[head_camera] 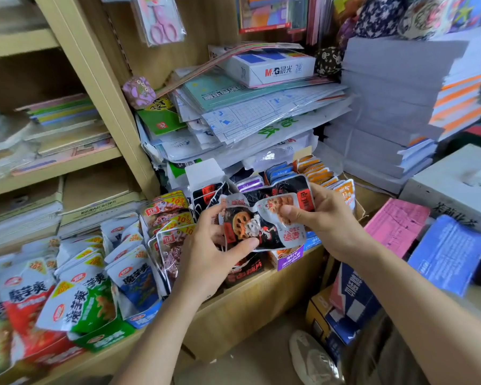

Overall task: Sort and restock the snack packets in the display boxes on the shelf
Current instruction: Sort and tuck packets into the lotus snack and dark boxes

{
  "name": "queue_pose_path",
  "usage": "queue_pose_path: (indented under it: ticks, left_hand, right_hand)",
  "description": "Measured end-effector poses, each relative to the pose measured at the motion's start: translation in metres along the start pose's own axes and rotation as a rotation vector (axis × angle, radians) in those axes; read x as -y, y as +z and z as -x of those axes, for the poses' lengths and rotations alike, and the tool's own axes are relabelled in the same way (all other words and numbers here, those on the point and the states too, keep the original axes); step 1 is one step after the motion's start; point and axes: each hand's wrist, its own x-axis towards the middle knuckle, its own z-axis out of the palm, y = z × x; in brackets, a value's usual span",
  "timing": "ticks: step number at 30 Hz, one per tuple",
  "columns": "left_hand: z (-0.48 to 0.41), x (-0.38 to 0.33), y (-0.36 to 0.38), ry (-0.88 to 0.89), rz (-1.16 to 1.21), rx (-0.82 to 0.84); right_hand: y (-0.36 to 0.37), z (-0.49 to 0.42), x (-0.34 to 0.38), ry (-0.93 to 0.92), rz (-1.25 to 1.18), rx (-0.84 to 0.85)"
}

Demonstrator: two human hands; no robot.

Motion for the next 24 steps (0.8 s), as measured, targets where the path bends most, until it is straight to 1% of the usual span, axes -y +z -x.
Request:
queue_pose_path:
  ticks: [3, 6, 8, 10, 13, 16, 20, 22, 24]
  left_hand:
    - [-0.002, -0.004, -0.005, -0.071, 0.111, -0.108]
    - [-0.007, -0.006, -0.014, -0.132, 0.323, -0.193]
    - [-0.011, -0.002, -0.020, -0.146, 0.444, -0.241]
    - [-0.015, 0.005, -0.027, -0.128, 0.483, -0.303]
    - [-0.018, 0.013, -0.039, -0.075, 0.414, -0.349]
    - [-0.017, 0.016, -0.048, 0.034, 0.242, -0.337]
    - [-0.014, 0.018, -0.049, 0.126, 0.095, -0.365]
    - [-0.014, 0.019, -0.048, 0.150, 0.046, -0.423]
    - [-0.014, 0.021, -0.048, 0.163, 0.017, -0.491]
  right_hand:
    - [0.012, -0.002, -0.006, 0.029, -0.093, -0.011]
    - [0.018, -0.007, -0.014, 0.085, -0.174, -0.045]
    - [0.019, -0.011, -0.016, 0.105, -0.193, -0.079]
    - [0.016, -0.012, -0.014, 0.116, -0.156, -0.118]
    - [0.008, -0.014, -0.013, 0.088, -0.021, -0.166]
    - [0.001, -0.014, -0.010, 0.062, 0.033, -0.183]
    - [-0.005, -0.012, -0.007, 0.032, 0.158, -0.115]
    - [-0.007, -0.012, -0.005, 0.023, 0.192, -0.030]
    - [-0.010, -0.013, -0.003, 0.004, 0.173, 0.015]
